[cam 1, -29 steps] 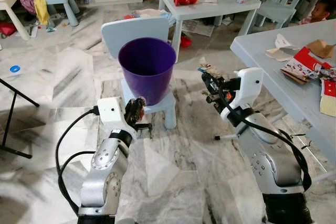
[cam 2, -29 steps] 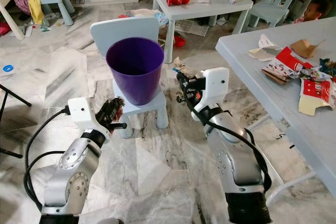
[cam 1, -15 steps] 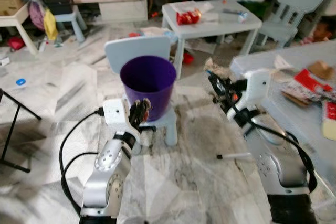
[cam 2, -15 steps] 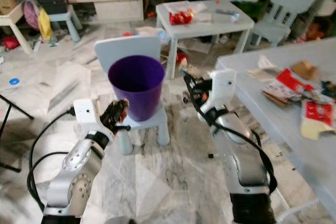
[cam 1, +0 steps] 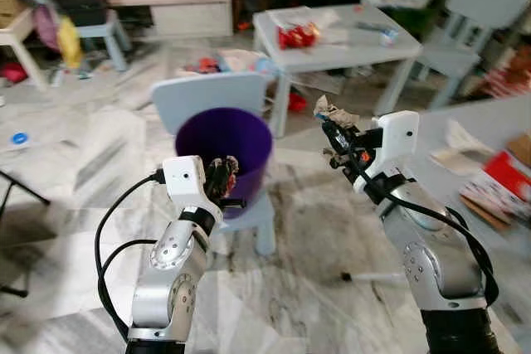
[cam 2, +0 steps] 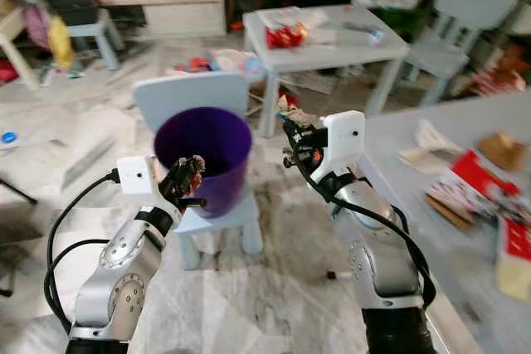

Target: Picking trash to rubbish bin

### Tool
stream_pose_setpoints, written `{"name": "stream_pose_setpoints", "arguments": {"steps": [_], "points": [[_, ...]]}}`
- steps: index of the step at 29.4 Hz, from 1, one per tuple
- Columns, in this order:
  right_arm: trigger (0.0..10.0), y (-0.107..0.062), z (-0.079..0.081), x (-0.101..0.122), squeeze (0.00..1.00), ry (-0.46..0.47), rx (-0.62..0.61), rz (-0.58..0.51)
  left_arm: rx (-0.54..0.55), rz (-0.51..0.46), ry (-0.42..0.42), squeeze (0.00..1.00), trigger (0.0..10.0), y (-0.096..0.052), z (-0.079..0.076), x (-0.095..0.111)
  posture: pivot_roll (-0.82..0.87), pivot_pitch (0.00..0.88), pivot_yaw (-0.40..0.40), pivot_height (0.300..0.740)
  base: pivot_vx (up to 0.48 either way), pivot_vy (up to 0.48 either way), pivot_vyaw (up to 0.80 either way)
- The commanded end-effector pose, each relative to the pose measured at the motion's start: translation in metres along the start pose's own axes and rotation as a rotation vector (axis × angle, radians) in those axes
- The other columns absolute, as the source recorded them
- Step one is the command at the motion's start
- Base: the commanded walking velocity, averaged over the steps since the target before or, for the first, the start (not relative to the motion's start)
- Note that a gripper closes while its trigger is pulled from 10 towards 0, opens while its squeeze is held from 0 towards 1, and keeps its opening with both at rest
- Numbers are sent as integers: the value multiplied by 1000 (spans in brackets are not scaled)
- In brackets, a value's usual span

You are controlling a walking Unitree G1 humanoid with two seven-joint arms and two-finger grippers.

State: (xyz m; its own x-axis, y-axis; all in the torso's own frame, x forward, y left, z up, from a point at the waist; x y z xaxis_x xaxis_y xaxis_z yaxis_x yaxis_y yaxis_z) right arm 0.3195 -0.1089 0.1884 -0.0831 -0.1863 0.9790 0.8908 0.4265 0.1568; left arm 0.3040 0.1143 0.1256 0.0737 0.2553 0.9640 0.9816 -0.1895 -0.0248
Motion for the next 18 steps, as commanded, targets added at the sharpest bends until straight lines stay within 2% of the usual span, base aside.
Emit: {"name": "stream_pose_setpoints", "arguments": {"steps": [1,18], "points": [[10000,1,4,5,0,5,12,-21,12,6,-4,0,0,-1,2,-1,24,126,-70,740,345,0,0],[10000,1,7,4,0,5,32,-14,16,13,0,0,0,0,2,-3,25,122,-69,740,313,0,0]]}}
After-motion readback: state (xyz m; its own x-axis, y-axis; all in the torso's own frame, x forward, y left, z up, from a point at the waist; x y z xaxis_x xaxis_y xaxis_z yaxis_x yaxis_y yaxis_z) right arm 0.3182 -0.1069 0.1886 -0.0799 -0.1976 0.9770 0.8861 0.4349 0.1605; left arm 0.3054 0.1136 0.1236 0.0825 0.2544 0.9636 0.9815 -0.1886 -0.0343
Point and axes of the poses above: a point about 5 cm out from each wrist's last joint towards the gripper, its own y axis pointing out of the wrist towards the gripper, its own x axis along the axis of the wrist's last joint, z = x × y, the point moved 2 cm from there along y, pointing out of the wrist towards the gripper, and after that the axes turned 2 degrees about y, right-handed, at the moved point
